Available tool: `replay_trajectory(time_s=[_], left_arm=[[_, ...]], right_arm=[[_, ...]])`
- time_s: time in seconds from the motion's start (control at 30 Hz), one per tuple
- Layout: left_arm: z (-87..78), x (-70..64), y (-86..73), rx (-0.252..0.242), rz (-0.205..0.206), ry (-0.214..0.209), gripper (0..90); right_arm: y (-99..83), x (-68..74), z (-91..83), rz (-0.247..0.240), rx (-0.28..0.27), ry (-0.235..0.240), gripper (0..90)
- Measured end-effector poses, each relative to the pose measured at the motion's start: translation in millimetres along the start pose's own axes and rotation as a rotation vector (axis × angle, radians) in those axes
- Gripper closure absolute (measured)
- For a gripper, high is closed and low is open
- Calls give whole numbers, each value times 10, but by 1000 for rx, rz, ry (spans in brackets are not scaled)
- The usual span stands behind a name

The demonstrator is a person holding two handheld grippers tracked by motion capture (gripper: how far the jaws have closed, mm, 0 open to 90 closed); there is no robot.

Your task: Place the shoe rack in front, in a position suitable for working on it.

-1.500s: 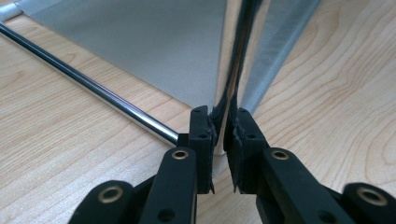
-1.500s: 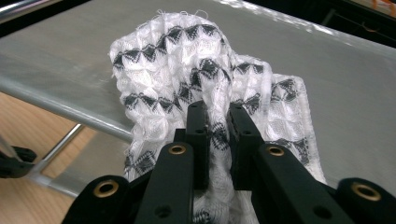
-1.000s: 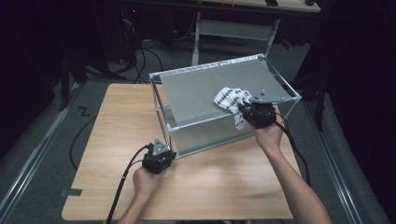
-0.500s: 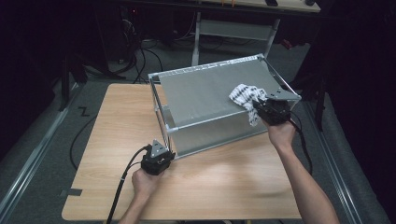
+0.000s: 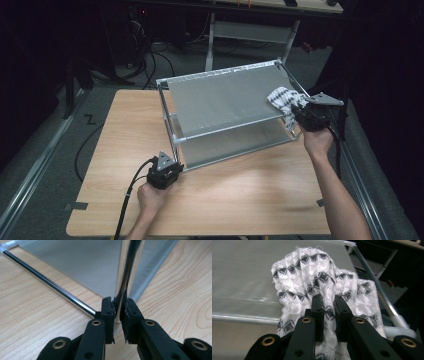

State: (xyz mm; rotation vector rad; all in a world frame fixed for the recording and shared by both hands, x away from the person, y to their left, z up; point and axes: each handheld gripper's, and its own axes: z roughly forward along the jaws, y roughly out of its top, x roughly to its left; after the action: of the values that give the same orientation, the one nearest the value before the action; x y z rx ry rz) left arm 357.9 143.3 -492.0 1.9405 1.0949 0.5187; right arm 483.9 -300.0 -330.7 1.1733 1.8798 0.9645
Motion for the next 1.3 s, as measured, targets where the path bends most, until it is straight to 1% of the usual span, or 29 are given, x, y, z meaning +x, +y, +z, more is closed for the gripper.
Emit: replay_trajectory(time_s=[0.03, 0.07, 0.1, 0.13, 0.2, 0.23, 0.27, 0.37, 0.4, 0.43, 0.5, 0.53, 0.6, 0.63, 0.67, 0.7, 0.77, 0.8, 0.83, 0.87, 0.93, 0.97, 1.0, 1.07, 1.1, 1.17, 1.23, 1.27, 1.3], left_arm=[[-5, 1, -8, -4, -3, 2, 805], [-5, 1, -8, -4, -3, 2, 804], [-10, 1, -14, -6, -5, 5, 804], [-17, 3, -23, -8, -7, 7, 804], [-20, 4, -26, -9, -8, 8, 804], [-20, 4, -26, -9, -8, 8, 805], [-24, 6, -27, -7, -6, 8, 804], [-26, 8, -31, -8, -6, 9, 804], [-25, 7, -33, -12, -11, 8, 804], [-25, 7, -33, -12, -12, 9, 804], [-26, 6, -33, -10, -10, 11, 803], [-25, 3, -33, -12, -11, 12, 804], [-26, 4, -33, -11, -10, 12, 804], [-25, 3, -33, -11, -10, 12, 804], [-24, 1, -33, -12, -12, 13, 804], [-24, 1, -33, -12, -12, 13, 804], [-24, 1, -34, -12, -12, 13, 804], [-24, 0, -34, -13, -13, 14, 804], [-24, -1, -34, -13, -13, 15, 804], [-24, -4, -36, -15, -14, 17, 804], [-24, -5, -38, -16, -15, 18, 804], [-24, -5, -38, -16, -15, 18, 804], [-24, -6, -38, -16, -15, 19, 804], [-24, -5, -39, -16, -15, 18, 804], [-24, -5, -39, -16, -15, 18, 804], [-24, -6, -39, -16, -16, 18, 804], [-29, -3, -40, -15, -17, 20, 804], [-33, -3, -44, -15, -18, 22, 804], [-33, -3, -44, -15, -18, 22, 804]], right_arm=[[-9, -46, 2, 10, 1, -10, 809], [-9, -46, 2, 10, 1, -10, 809], [-16, -91, 2, 26, 5, -22, 809], [-28, -175, 5, 40, 13, -51, 809], [-35, -250, 11, 49, 20, -76, 809], [-35, -250, 11, 49, 20, -76, 809], [-41, -315, 14, 63, 25, -92, 808], [-47, -361, 18, 78, 28, -102, 807], [-49, -393, 20, 98, 30, -95, 807], [-49, -392, 21, 106, 30, -95, 808], [-48, -376, 23, 104, 29, -98, 808], [-47, -343, 20, 102, 29, -95, 809], [-44, -244, 6, 74, 20, -70, 810], [-43, -152, -8, 54, 12, -54, 810], [-38, -12, -33, 17, -2, -22, 810], [-38, -12, -33, 17, -2, -22, 810], [-32, 168, -64, -22, -20, 23, 810], [-22, 348, -92, -53, -38, 73, 810], [-22, 348, -92, -53, -38, 73, 810], [-4, 530, -116, -77, -49, 120, 810], [23, 704, -134, -112, -57, 163, 809], [23, 704, -134, -112, -57, 163, 809], [54, 856, -144, -133, -60, 208, 809], [80, 990, -147, -159, -66, 236, 809], [80, 990, -147, -159, -66, 236, 809], [96, 1097, -146, -175, -74, 263, 808], [104, 1134, -146, -192, -77, 265, 807], [108, 1116, -141, -197, -76, 275, 805], [111, 1098, -141, -201, -72, 270, 805]])
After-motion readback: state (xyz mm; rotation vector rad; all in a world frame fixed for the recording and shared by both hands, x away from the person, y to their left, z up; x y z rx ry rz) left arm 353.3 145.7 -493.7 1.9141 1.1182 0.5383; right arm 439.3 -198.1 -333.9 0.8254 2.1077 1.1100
